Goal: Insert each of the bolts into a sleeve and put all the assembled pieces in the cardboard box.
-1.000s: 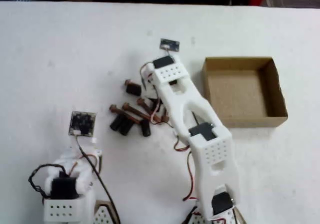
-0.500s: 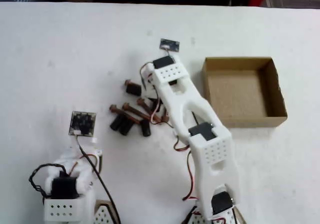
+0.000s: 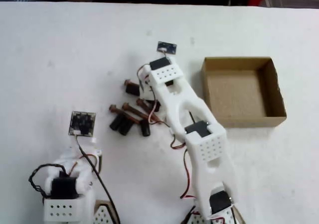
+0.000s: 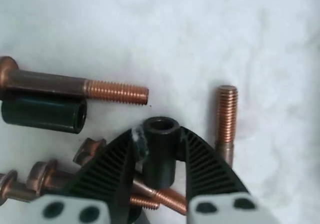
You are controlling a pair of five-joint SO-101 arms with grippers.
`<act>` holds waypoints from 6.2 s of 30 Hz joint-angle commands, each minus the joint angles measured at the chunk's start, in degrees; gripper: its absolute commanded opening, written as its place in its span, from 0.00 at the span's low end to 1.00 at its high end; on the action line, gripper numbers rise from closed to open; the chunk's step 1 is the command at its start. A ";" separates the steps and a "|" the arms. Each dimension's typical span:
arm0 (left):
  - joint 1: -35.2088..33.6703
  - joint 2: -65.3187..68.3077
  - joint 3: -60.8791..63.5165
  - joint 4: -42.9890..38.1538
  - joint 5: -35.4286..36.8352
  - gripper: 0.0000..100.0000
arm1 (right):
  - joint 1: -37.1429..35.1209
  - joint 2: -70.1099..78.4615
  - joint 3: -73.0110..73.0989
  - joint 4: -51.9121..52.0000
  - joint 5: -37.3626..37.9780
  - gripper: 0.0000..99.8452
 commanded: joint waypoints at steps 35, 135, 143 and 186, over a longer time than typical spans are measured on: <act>0.04 -0.40 -0.18 -0.62 -0.44 0.02 | 8.40 -51.03 0.18 18.59 31.74 0.02; 15.78 89.10 -71.30 -5.89 -8.00 0.03 | 14.55 -144.75 115.16 -30.99 40.62 0.02; 22.55 109.58 -92.57 1.67 11.60 0.03 | 14.73 -144.75 115.08 -30.73 40.62 0.02; 21.93 134.55 -106.37 -0.09 53.10 0.23 | 14.81 -144.75 115.08 -30.55 40.62 0.02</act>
